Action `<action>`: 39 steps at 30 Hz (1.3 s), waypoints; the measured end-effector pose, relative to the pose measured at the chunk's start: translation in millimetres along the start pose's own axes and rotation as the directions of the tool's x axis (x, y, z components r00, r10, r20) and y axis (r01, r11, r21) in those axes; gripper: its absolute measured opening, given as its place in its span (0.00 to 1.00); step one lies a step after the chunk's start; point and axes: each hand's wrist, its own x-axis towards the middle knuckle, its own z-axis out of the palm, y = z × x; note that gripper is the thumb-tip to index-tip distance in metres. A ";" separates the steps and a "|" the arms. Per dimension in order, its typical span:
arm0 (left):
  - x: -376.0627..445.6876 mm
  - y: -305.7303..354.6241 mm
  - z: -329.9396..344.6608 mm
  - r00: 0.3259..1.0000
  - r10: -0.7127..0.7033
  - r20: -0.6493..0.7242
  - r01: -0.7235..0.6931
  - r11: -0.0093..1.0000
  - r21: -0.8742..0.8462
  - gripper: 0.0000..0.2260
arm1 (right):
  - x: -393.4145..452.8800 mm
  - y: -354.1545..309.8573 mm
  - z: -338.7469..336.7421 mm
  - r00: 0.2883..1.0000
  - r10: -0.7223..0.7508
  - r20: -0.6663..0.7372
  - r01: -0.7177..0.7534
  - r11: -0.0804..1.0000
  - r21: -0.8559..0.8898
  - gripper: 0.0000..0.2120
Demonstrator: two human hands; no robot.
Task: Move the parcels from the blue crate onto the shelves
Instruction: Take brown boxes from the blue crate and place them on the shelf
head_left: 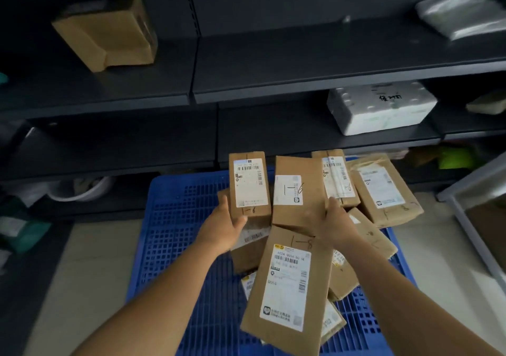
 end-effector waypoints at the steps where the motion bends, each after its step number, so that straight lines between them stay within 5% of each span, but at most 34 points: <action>1: 6.1 -0.1 2.6 1.000 -0.021 -0.003 0.020 0.999 -0.030 0.36 | 7.5 3.3 1.1 1.000 0.002 0.009 -0.002 1.000 0.020 0.28; 9: 35.3 -4.5 16.1 0.990 -0.121 0.072 0.137 0.941 -0.310 0.35 | 34.4 13.3 12.8 0.993 -0.002 0.121 -0.017 0.988 0.153 0.35; 19: 28.5 -12.7 18.8 0.995 -0.088 0.050 0.101 0.849 -0.519 0.31 | 37.3 10.2 8.6 0.988 -0.093 0.120 0.048 0.943 0.330 0.29; 31: -37.7 -22.6 -49.0 0.936 -0.006 -0.353 -0.228 0.753 -0.617 0.25 | 1.2 -59.6 -10.4 0.926 -0.370 0.070 0.288 0.815 0.503 0.28; 39: -131.9 -64.7 -105.4 0.799 -0.055 -0.599 -0.438 0.629 -0.642 0.25 | -75.5 -124.9 6.2 0.762 -0.625 0.169 0.392 0.653 0.648 0.27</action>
